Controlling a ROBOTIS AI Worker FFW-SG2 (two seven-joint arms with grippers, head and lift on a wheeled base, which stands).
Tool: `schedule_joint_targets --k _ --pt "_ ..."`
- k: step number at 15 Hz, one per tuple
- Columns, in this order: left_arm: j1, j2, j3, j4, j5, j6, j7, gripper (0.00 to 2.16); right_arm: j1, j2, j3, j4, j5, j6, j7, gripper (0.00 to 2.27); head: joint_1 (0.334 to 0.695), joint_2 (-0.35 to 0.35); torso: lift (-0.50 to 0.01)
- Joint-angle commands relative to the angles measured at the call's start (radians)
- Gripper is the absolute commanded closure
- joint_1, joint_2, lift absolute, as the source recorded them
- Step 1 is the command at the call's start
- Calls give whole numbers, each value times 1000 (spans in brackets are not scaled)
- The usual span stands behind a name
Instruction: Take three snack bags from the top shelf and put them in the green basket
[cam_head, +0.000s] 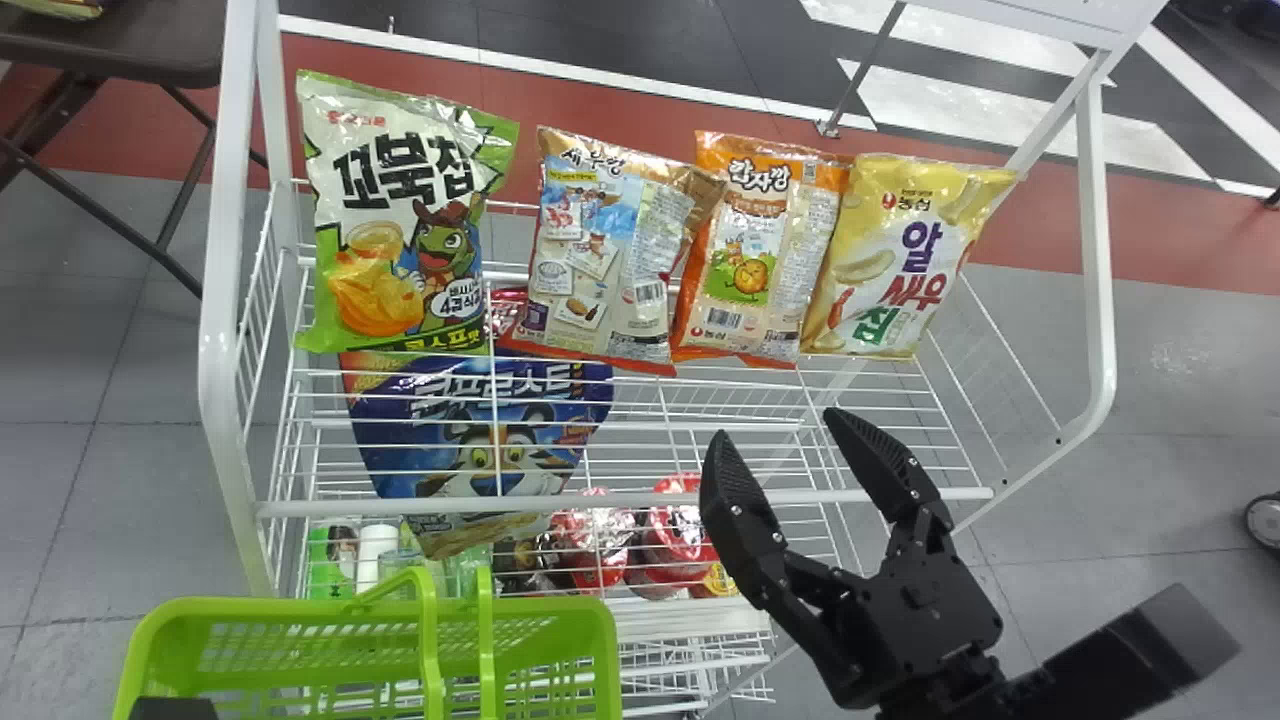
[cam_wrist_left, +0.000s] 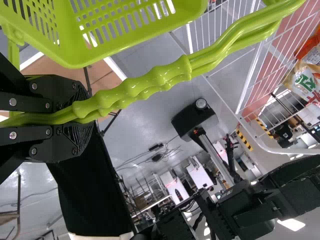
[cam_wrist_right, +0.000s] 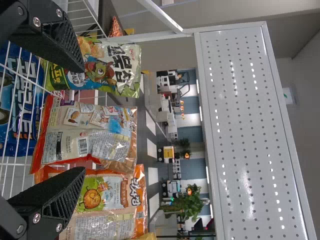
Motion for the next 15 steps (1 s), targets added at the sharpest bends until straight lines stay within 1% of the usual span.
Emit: schedule_joint_targets --k 1,15 --pt "2 0 2 -6 0 4 -2 2020 0 2 2 2 0 -6 0 127 695 -350 -38" --pt "14 0 10 -18 2 19 -12 2020 -3 2 6 19 1 -40 2 127 695 -350 -38"
